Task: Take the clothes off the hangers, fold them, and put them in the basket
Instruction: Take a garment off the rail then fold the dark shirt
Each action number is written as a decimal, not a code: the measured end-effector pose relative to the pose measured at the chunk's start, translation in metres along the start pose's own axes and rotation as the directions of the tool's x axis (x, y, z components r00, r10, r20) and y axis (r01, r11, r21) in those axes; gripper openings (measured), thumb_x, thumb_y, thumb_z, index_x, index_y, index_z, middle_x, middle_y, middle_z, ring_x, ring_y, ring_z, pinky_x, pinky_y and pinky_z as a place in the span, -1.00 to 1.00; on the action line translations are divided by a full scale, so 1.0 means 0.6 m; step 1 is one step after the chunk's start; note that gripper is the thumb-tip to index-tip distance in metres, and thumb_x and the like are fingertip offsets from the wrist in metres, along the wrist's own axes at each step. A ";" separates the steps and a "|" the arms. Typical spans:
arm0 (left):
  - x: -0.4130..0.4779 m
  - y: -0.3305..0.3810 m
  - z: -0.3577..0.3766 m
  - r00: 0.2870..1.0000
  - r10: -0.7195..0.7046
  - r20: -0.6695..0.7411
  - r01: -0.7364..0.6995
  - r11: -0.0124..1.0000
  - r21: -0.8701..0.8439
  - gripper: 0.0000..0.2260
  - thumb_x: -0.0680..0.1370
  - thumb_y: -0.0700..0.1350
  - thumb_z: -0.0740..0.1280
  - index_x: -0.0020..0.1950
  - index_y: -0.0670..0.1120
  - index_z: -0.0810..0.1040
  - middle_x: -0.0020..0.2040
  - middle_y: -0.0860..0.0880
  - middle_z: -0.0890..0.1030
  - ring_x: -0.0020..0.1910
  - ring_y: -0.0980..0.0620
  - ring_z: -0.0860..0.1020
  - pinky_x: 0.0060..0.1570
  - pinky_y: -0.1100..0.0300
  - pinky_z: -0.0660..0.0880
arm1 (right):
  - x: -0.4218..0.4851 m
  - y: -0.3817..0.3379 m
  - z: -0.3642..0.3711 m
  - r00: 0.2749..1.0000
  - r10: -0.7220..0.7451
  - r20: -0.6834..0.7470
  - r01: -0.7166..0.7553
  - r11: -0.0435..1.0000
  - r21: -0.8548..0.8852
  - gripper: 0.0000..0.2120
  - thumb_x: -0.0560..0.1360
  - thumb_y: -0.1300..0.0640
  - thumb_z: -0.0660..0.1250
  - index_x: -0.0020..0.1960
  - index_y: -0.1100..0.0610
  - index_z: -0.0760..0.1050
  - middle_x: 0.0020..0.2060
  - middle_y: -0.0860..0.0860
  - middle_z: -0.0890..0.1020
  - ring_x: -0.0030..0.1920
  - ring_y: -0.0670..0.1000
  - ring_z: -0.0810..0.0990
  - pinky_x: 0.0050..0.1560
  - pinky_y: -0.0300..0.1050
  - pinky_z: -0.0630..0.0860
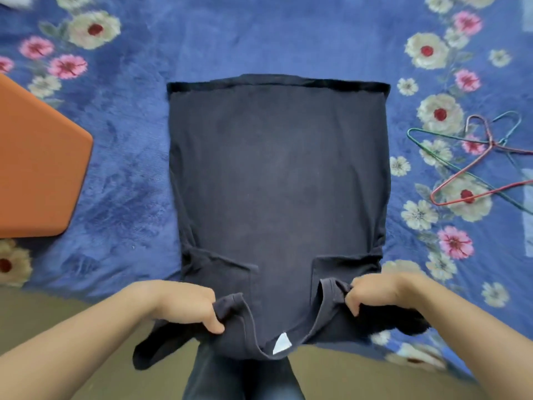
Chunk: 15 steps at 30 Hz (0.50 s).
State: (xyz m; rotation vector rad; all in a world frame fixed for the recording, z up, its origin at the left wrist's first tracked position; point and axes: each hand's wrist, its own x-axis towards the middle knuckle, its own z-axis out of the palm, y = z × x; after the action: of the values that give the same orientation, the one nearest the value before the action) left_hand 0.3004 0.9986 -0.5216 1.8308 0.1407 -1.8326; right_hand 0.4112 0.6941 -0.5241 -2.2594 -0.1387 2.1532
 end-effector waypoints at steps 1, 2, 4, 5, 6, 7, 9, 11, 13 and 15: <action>-0.002 0.006 0.005 0.997 -0.007 0.078 0.012 0.997 -0.071 -0.76 0.41 0.12 0.38 -0.21 -0.06 0.55 -0.19 -0.02 0.59 -0.19 -0.01 0.55 -0.06 0.13 0.47 | -0.003 0.002 0.007 0.999 0.017 0.039 -0.019 0.999 0.038 -0.97 0.42 0.13 0.33 -0.16 0.07 0.49 -0.05 0.04 0.58 -0.07 0.06 0.52 -0.23 -0.22 0.40; -0.003 0.009 0.002 0.993 -0.018 0.114 0.035 0.989 -0.145 -0.76 0.39 0.10 0.40 -0.18 -0.07 0.59 -0.13 -0.07 0.64 -0.12 -0.07 0.61 0.03 0.07 0.53 | -0.010 0.002 0.007 0.998 0.027 0.061 -0.032 0.996 0.084 -0.97 0.41 0.15 0.33 -0.15 0.09 0.51 -0.05 0.06 0.58 -0.09 0.08 0.53 -0.22 -0.21 0.42; -0.010 0.010 -0.019 0.995 -0.068 0.071 0.085 0.957 -0.277 -0.77 0.37 0.05 0.44 -0.12 -0.08 0.61 -0.05 -0.08 0.67 0.00 -0.09 0.64 0.10 0.08 0.54 | -0.016 0.002 -0.016 0.999 0.027 0.032 -0.032 0.986 0.164 -0.94 0.39 0.18 0.33 -0.14 0.14 0.53 -0.09 0.10 0.58 -0.14 0.09 0.54 -0.24 -0.19 0.44; -0.013 0.008 -0.040 0.996 -0.082 0.030 0.088 0.936 -0.341 -0.76 0.35 0.03 0.45 -0.09 -0.08 0.61 -0.05 -0.05 0.68 0.02 -0.05 0.64 0.07 0.13 0.52 | -0.016 0.001 -0.039 1.000 0.018 -0.002 -0.017 0.979 0.205 -0.93 0.38 0.19 0.34 -0.15 0.16 0.53 -0.11 0.11 0.59 -0.17 0.10 0.55 -0.25 -0.19 0.44; -0.019 0.008 -0.060 0.995 -0.094 -0.010 0.082 0.911 -0.405 -0.74 0.34 0.02 0.46 -0.07 -0.09 0.61 -0.06 -0.03 0.69 0.03 -0.03 0.65 0.06 0.15 0.51 | -0.019 -0.002 -0.060 0.999 0.013 -0.048 -0.001 0.969 0.247 -0.93 0.37 0.20 0.34 -0.15 0.18 0.52 -0.13 0.12 0.59 -0.19 0.10 0.56 -0.26 -0.18 0.45; -0.025 0.008 -0.088 0.993 -0.110 -0.046 0.077 0.882 -0.464 -0.72 0.35 0.00 0.48 -0.03 -0.12 0.62 -0.05 -0.05 0.71 0.04 -0.05 0.65 0.08 0.13 0.51 | -0.019 -0.007 -0.089 0.996 0.011 -0.093 0.017 0.957 0.289 -0.93 0.37 0.21 0.34 -0.15 0.18 0.52 -0.15 0.13 0.60 -0.21 0.11 0.57 -0.27 -0.18 0.46; -0.037 0.005 -0.145 0.985 -0.140 -0.103 0.058 0.822 -0.567 -0.66 0.35 -0.05 0.50 0.05 -0.17 0.63 -0.01 -0.14 0.71 0.04 -0.13 0.66 0.18 0.03 0.51 | -0.019 -0.017 -0.147 0.985 0.008 -0.173 0.053 0.938 0.343 -0.91 0.37 0.21 0.34 -0.12 0.19 0.51 -0.16 0.16 0.62 -0.22 0.15 0.60 -0.23 -0.14 0.50; -0.050 0.005 -0.204 0.973 -0.176 -0.148 0.049 0.787 -0.615 -0.60 0.28 -0.04 0.51 0.06 -0.19 0.65 0.00 -0.20 0.69 0.03 -0.21 0.66 0.24 -0.07 0.49 | -0.021 -0.032 -0.202 0.977 0.010 -0.215 0.069 0.931 0.358 -0.88 0.38 0.21 0.33 -0.09 0.19 0.51 -0.14 0.19 0.64 -0.19 0.18 0.62 -0.14 -0.07 0.53; -0.059 0.014 -0.260 0.960 -0.211 -0.186 0.052 0.783 -0.619 -0.58 0.25 -0.02 0.51 0.04 -0.18 0.66 -0.01 -0.22 0.69 -0.01 -0.24 0.67 0.22 -0.10 0.50 | -0.023 -0.049 -0.257 0.966 0.015 -0.257 0.079 0.932 0.354 -0.85 0.38 0.22 0.32 -0.05 0.19 0.51 -0.11 0.22 0.64 -0.17 0.22 0.64 -0.10 -0.02 0.56; -0.065 0.029 -0.307 0.927 -0.239 -0.289 0.031 0.816 -0.577 -0.69 0.36 -0.02 0.48 0.01 -0.16 0.67 -0.08 -0.19 0.71 -0.08 -0.22 0.68 0.11 -0.03 0.56 | -0.021 -0.066 -0.310 0.949 -0.004 -0.316 0.114 0.937 0.329 -0.81 0.38 0.23 0.30 -0.01 0.19 0.52 -0.07 0.24 0.66 -0.09 0.28 0.66 -0.02 0.09 0.60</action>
State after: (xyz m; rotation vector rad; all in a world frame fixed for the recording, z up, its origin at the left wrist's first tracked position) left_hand 0.4702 1.0757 -0.4924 1.7069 0.8775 -1.3207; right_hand 0.5943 0.7414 -0.4996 -2.3055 0.1608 1.6074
